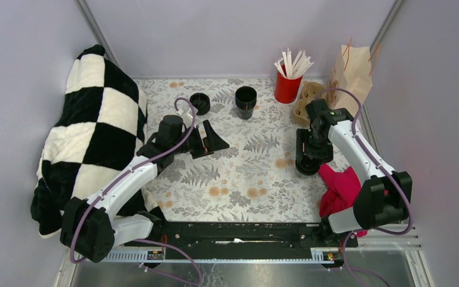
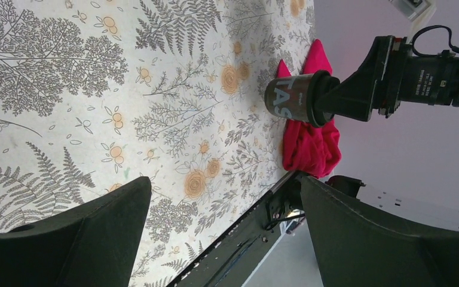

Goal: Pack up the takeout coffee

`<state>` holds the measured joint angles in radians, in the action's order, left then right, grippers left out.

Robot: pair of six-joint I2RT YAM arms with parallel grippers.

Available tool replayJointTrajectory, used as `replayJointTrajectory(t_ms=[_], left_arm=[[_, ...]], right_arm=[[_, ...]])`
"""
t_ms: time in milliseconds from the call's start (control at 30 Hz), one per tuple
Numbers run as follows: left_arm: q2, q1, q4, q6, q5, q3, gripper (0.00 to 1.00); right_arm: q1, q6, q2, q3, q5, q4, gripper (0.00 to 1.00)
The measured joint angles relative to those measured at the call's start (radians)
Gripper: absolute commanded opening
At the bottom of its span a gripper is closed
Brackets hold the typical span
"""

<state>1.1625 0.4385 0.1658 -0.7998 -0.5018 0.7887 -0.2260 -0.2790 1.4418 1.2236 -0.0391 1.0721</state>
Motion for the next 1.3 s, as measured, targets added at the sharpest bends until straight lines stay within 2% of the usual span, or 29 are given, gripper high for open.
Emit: replayJointTrajectory(t_ms=[300,467,600,733,900,1033,1067,1167,1300], left_arm=[[0.0,0.006,0.034,0.039,0.006,0.016,0.99],[0.0,0.006,0.052,0.049,0.01,0.031,0.99],[0.0,0.006,0.07,0.061,0.013,0.045,0.99],[0.0,0.006,0.083,0.075,0.018,0.064,0.99],[0.0,0.006,0.103,0.097,0.025,0.092,0.99],[0.0,0.006,0.116,0.11,0.035,0.1,0.99],[0.0,0.006,0.118,0.112,0.036,0.1,0.99],[0.0,0.006,0.128,0.122,0.039,0.1,0.99],[-0.004,0.006,0.151,0.154,0.04,0.102,0.99]], right_arm=[[0.0,0.019,0.016,-0.045,0.024,-0.001,0.82],[0.0,0.026,0.024,-0.047,0.024,-0.008,0.98],[0.0,0.03,0.024,-0.036,0.026,-0.001,1.0],[0.0,0.03,0.021,0.053,0.003,0.034,1.0],[0.0,0.017,-0.005,0.223,-0.082,-0.007,0.96],[0.003,0.021,0.011,0.251,-0.14,-0.203,0.89],[0.006,0.023,0.033,0.25,-0.144,-0.257,0.88],[0.011,0.043,0.138,0.247,-0.12,-0.438,0.71],[0.017,0.07,0.343,0.296,-0.098,-0.559,0.68]])
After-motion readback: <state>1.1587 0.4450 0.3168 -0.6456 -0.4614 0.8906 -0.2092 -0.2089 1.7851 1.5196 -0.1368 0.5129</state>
